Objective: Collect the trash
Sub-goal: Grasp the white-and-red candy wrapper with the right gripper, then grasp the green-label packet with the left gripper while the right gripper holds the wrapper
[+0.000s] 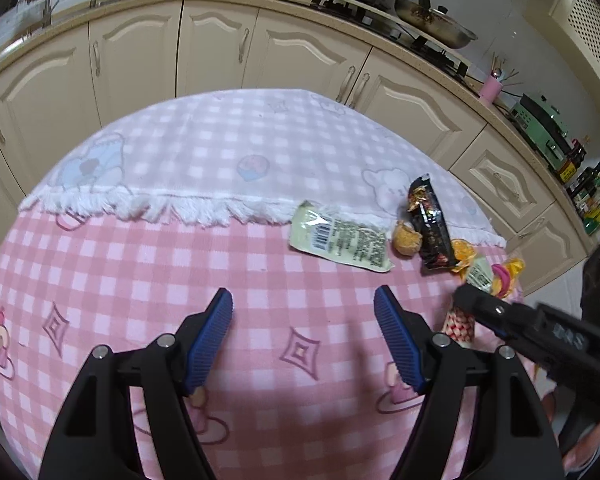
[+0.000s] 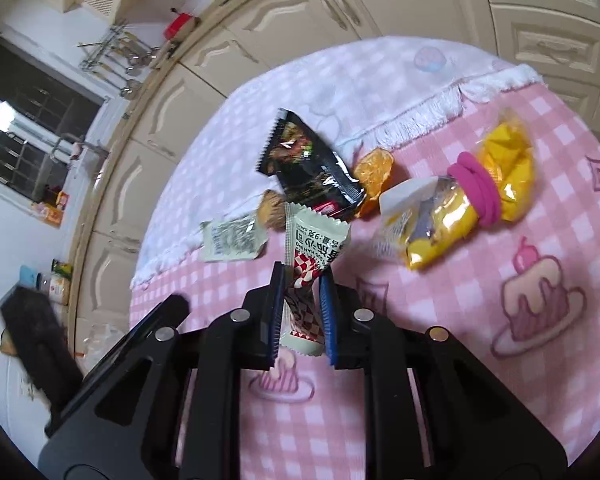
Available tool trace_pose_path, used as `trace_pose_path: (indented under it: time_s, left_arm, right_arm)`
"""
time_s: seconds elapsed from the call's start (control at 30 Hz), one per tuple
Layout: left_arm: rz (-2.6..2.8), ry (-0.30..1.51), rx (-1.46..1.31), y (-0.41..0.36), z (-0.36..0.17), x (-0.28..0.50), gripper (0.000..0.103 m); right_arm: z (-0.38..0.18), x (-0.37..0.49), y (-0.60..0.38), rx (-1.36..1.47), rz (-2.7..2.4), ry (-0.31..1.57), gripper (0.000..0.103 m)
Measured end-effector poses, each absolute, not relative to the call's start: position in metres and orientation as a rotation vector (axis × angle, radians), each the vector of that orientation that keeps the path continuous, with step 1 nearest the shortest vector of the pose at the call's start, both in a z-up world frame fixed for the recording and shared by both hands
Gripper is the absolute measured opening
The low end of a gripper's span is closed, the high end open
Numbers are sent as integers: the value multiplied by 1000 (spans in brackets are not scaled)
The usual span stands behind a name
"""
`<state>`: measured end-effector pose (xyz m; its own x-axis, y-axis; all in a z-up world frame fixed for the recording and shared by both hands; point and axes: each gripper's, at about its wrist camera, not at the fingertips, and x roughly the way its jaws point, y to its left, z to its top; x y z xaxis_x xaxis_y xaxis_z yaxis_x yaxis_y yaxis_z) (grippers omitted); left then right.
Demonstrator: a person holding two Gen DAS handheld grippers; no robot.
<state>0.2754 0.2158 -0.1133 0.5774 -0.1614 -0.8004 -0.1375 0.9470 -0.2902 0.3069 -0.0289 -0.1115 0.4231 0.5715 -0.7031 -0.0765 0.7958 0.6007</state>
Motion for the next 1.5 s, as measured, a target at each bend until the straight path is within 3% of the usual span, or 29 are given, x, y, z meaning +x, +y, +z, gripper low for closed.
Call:
trace_pose_path:
  time_s: [0.37, 0.73, 0.8, 1.1, 1.13, 1.2, 1.27, 1.43, 1.5]
  left_arm:
    - [131, 1039, -621, 197, -119, 307, 72]
    - [441, 1018, -920, 194, -130, 324, 72]
    - [485, 1004, -948, 191, -129, 326, 76]
    - [661, 1058, -792, 169, -130, 360, 80]
    - [674, 1067, -754, 167, -130, 365, 77]
    - [728, 1088, -638, 162, -130, 375, 54]
    - [752, 1075, -556, 162, -130, 382, 43]
    - [648, 1093, -519, 172, -126, 397, 29]
    - [578, 1094, -520, 177, -123, 394, 18]
  right_arm:
    - [-74, 338, -72, 402, 345, 940, 17]
    - [-47, 424, -12, 40, 510, 944, 18]
    - [-46, 434, -1, 3, 534, 943, 18]
    - [-55, 461, 15, -11, 586, 969, 18]
    - [-56, 461, 14, -1, 596, 969, 18]
    - [-58, 461, 13, 12, 606, 972, 18]
    - [-61, 461, 9, 23, 606, 974, 17]
    - [-68, 462, -3, 62, 605, 986, 17]
    - [-70, 460, -8, 72, 595, 995, 17]
